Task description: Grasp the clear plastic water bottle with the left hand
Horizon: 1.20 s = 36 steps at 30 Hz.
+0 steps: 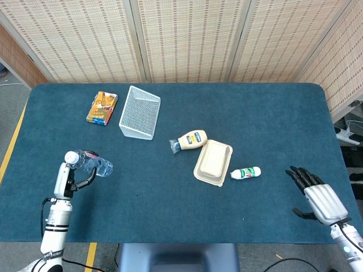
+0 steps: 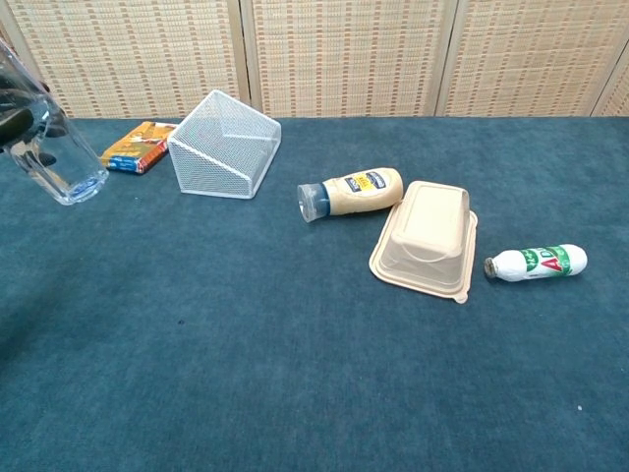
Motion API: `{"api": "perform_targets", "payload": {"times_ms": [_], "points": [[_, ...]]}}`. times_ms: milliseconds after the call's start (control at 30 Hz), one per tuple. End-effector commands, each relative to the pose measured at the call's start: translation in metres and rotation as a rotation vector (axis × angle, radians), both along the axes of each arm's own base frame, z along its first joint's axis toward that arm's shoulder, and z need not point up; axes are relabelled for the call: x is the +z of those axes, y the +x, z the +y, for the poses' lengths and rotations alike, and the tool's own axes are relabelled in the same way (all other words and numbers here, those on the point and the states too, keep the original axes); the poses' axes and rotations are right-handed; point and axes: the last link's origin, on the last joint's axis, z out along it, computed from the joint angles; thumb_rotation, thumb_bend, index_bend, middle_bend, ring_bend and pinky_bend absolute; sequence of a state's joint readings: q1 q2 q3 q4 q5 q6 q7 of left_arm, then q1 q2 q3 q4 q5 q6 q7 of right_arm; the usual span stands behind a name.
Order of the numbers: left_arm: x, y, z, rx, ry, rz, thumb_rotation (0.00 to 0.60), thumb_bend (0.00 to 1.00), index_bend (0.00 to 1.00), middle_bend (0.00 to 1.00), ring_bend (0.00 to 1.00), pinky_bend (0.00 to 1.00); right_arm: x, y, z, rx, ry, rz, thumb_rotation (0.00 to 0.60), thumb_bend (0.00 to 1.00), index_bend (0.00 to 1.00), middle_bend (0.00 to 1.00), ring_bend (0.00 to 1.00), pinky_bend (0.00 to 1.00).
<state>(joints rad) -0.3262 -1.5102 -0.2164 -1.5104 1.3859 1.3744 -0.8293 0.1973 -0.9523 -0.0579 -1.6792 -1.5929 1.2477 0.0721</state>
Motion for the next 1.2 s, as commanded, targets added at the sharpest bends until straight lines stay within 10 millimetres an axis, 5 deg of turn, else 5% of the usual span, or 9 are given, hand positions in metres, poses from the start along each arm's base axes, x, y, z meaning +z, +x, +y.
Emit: {"api": "perform_targets", "payload": {"times_ms": [33, 167, 300, 400, 533, 833, 1067, 1200], "points": [[0.003, -0.028, 0.004, 0.059, 0.192, 0.688, 0.600, 0.57, 0.68, 0.66, 0.51, 0.48, 0.000, 0.000, 0.000, -0.002, 0.003, 0.005, 0.600, 0.12, 0.00, 0.00, 0.00, 0.18], [0.005, -0.039, 0.008, -0.022, 0.434, 1.158, 0.600, 0.57, 0.69, 0.68, 0.51, 0.48, 0.000, 0.000, 0.000, -0.003, 0.004, 0.003, 0.600, 0.12, 0.00, 0.00, 0.00, 0.18], [0.002, -0.041, 0.007, -0.069, 0.481, 1.213, 0.600, 0.58, 0.70, 0.68, 0.52, 0.49, -0.001, 0.000, 0.000, -0.005, 0.009, 0.009, 0.600, 0.12, 0.00, 0.00, 0.00, 0.18], [-0.003, -0.040, 0.005, -0.056, 0.432, 1.092, 0.600, 0.58, 0.70, 0.68, 0.52, 0.49, -0.002, 0.000, 0.001, -0.005, 0.010, 0.011, 0.600, 0.12, 0.00, 0.00, 0.00, 0.18], [-0.012, -0.029, 0.000, -0.025, 0.253, 0.691, 0.600, 0.58, 0.70, 0.69, 0.52, 0.49, -0.002, 0.000, 0.001, -0.006, 0.016, 0.012, 0.600, 0.12, 0.00, 0.00, 0.00, 0.18], [-0.006, -0.012, -0.004, 0.050, 0.067, 0.189, 0.600, 0.57, 0.70, 0.68, 0.52, 0.50, -0.001, -0.001, 0.001, -0.011, 0.014, 0.013, 0.600, 0.12, 0.00, 0.00, 0.00, 0.18], [-0.002, -0.015, 0.002, 0.091, 0.101, 0.266, 0.600, 0.57, 0.70, 0.68, 0.52, 0.50, -0.001, -0.001, 0.001, -0.014, 0.023, 0.015, 0.600, 0.12, 0.00, 0.00, 0.00, 0.18], [0.018, 0.000, 0.008, 0.058, 0.192, 0.243, 0.600, 0.59, 0.70, 0.68, 0.52, 0.50, -0.001, -0.001, 0.001, -0.016, 0.024, 0.014, 0.600, 0.12, 0.00, 0.00, 0.00, 0.18]]}}
